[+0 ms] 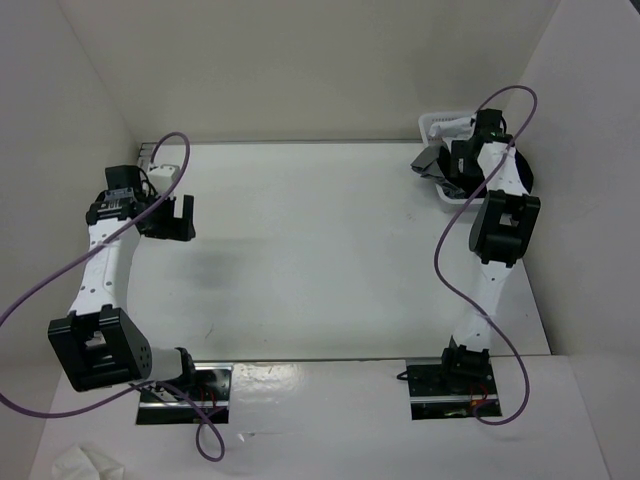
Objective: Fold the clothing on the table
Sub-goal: Grab the skirt from the pile
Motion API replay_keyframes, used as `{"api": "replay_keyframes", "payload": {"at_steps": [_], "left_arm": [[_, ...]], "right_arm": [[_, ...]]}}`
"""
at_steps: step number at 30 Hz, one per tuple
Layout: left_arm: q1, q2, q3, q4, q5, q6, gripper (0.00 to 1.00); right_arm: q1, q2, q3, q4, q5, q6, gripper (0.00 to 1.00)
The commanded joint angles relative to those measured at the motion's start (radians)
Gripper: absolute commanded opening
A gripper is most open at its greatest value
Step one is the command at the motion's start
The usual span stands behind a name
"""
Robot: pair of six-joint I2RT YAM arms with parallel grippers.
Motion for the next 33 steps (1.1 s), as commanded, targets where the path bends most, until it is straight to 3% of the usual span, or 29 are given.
{"api": "replay_keyframes", "payload": {"at_steps": [1,5,8,9,10,12,13,17,21,25,26,29,33], "left_arm": [[-0.004,0.022,-0.002,0.015,-0.005,-0.001,1.00],[-0.004,0.022,0.007,0.015,-0.005,-0.001,1.00],[-0.004,0.031,0.007,0.015,-0.005,-0.001,1.00],[-0.004,0.042,0.016,0.015,-0.005,-0.001,1.00],[-0.004,0.042,0.016,0.015,-0.005,-0.001,1.00],[-0.004,0.042,0.025,0.015,0.004,-0.001,1.00],[-0.004,0.042,0.025,0.015,0.004,-0.001,1.00],[-0.004,0.051,0.045,0.006,0.004,-0.001,1.00],[-0.004,0.051,0.067,-0.003,0.004,-0.001,1.00],[-0.004,0.042,0.102,-0.003,0.004,0.008,1.00],[-0.004,0.042,0.111,-0.003,0.016,0.008,1.00],[-0.004,0.022,0.111,-0.003,0.035,0.008,1.00],[-0.004,-0.015,0.111,-0.003,0.055,0.017,1.00]], "right_arm": [[0.001,0.001,0.018,-0.024,0.001,-0.013,0.98],[0.001,-0.013,-0.025,-0.025,-0.059,-0.013,0.98],[0.001,-0.013,-0.044,-0.011,-0.059,-0.024,0.81],[0.001,0.004,-0.044,-0.011,-0.059,-0.024,0.72],[0.001,0.013,-0.044,-0.011,-0.047,-0.024,0.46],[-0.008,0.026,-0.054,-0.011,-0.046,-0.024,0.19],[-0.008,0.026,-0.055,-0.011,-0.046,-0.024,0.00],[-0.008,-0.037,-0.055,-0.011,-0.066,-0.024,0.00],[-0.008,-0.150,0.062,-0.094,-0.167,-0.024,0.00],[-0.018,-0.226,0.373,-0.250,-0.354,-0.042,0.00],[-0.019,-0.239,0.431,-0.308,-0.481,-0.052,0.00],[-0.011,-0.382,0.383,-0.284,-0.508,-0.081,0.00],[-0.008,-0.442,0.361,-0.318,-0.662,-0.092,0.00]]}}
